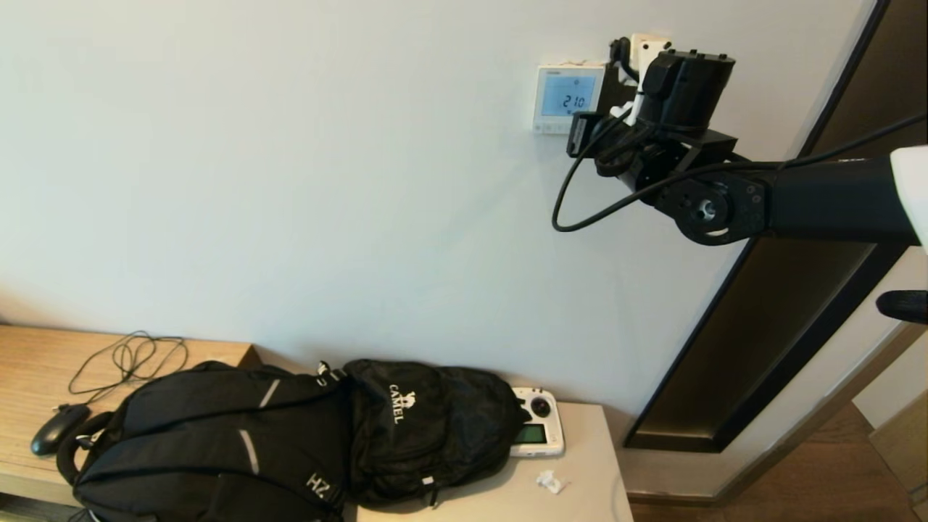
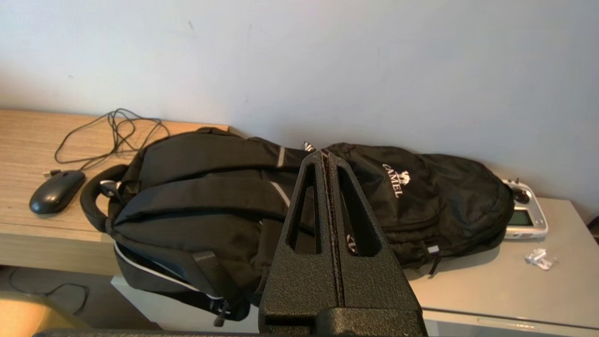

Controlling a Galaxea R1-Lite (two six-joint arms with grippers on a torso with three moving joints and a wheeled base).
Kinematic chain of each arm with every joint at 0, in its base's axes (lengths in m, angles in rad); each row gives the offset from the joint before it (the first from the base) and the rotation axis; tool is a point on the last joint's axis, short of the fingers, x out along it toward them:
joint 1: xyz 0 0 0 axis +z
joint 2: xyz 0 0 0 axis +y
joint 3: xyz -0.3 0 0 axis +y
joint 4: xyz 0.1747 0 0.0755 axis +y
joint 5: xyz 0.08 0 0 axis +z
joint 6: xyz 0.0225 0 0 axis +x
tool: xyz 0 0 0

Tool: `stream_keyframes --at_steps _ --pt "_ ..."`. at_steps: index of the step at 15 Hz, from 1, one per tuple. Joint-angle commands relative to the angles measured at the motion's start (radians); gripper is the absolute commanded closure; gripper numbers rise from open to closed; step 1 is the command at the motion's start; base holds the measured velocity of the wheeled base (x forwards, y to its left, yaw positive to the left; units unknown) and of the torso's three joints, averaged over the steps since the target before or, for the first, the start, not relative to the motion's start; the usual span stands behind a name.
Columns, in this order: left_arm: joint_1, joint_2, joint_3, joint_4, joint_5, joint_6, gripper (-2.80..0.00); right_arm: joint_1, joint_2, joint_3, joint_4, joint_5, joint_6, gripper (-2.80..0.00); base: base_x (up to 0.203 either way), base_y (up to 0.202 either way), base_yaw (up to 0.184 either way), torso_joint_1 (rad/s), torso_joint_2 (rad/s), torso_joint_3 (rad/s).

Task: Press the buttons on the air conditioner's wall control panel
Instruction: Turn off the central air conditioner

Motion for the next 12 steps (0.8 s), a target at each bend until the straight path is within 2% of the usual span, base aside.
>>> stream_keyframes --at_steps 1,12 --pt "0.000 -0.002 0.000 0.000 0.000 0.000 0.00 0.006 0.006 0.001 -0.005 -0.002 0.000 0.00 0.000 0.000 0.000 0.000 0.00 0.000" --pt "0.000 -0.001 0.000 0.000 0.000 0.000 0.00 0.003 0.049 -0.013 -0.003 -0.001 -0.002 0.00 0.000 0.000 0.000 0.000 0.00 0.000"
